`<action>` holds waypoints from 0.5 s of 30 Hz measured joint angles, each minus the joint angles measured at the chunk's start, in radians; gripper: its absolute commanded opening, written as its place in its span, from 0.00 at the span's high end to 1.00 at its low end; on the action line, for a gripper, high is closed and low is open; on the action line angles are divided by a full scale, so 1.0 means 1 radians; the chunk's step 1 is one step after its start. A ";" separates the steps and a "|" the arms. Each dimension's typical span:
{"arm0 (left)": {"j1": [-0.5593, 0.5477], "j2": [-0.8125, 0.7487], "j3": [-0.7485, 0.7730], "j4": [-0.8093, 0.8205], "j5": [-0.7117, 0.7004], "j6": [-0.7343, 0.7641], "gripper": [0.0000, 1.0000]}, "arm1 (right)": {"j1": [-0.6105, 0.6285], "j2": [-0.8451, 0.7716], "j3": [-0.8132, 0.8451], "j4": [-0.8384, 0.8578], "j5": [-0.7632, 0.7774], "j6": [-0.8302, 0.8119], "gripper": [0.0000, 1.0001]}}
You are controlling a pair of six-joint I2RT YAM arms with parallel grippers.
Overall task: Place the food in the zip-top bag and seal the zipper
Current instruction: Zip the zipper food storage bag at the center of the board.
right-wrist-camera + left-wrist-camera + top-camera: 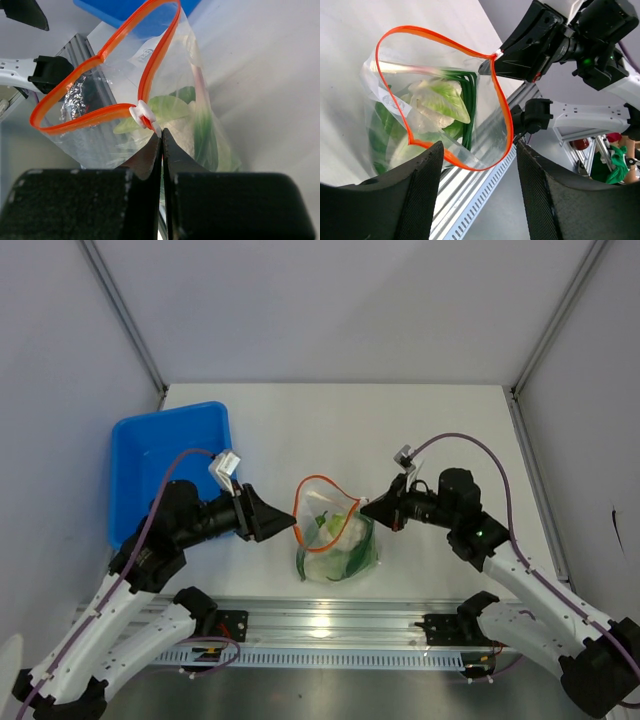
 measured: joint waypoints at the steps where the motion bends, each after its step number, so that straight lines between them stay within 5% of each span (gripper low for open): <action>1: 0.000 0.005 0.000 -0.005 -0.001 0.003 0.35 | 0.005 0.003 0.000 0.000 -0.001 0.000 1.00; 15: -0.138 0.158 0.178 0.086 0.024 0.294 0.27 | 0.039 0.016 0.025 -0.032 -0.008 -0.003 1.00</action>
